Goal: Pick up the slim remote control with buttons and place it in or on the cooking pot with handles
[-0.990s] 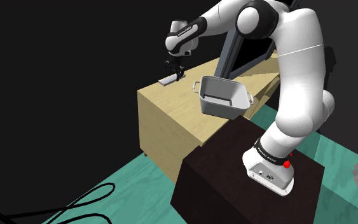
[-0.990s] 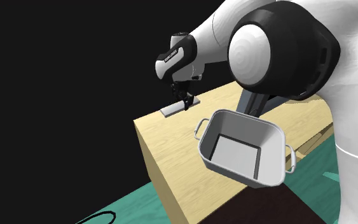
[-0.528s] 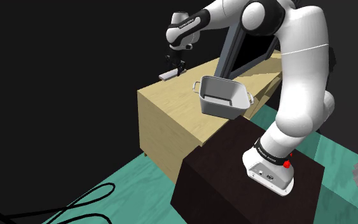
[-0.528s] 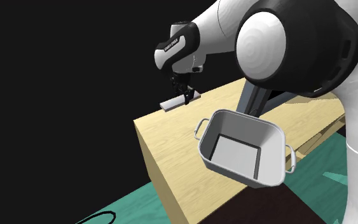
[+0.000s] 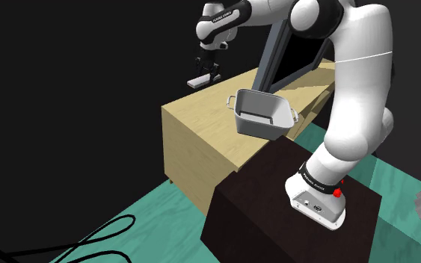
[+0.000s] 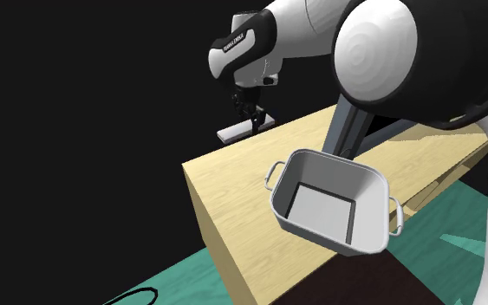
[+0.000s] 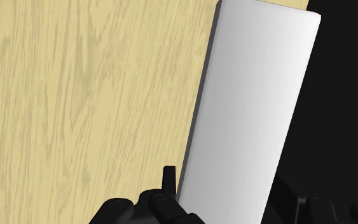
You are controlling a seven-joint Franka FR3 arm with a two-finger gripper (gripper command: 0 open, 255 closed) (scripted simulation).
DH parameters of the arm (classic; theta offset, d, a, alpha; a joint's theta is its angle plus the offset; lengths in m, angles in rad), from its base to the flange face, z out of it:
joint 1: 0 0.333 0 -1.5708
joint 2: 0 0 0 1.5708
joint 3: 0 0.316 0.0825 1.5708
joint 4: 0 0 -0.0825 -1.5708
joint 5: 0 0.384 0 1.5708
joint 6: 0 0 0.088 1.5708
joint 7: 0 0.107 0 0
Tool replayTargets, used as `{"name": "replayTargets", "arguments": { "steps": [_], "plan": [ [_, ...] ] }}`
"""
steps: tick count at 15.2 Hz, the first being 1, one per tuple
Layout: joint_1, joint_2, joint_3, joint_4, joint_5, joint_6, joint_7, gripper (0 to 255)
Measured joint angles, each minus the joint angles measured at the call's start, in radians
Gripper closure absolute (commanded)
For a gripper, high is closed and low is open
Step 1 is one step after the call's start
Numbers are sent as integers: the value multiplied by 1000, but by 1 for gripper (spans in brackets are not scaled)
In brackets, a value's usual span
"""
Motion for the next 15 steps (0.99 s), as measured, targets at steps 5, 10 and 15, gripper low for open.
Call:
{"name": "replayTargets", "arguments": {
  "steps": [5, 10, 15],
  "plan": [
    [0, -30, 0, 23, 0, -53, -1, 255],
    [-1, -53, 0, 57, 1, -109, -3, 255],
    [2, -72, 1, 95, 1, -167, 0, 255]
  ]
}}
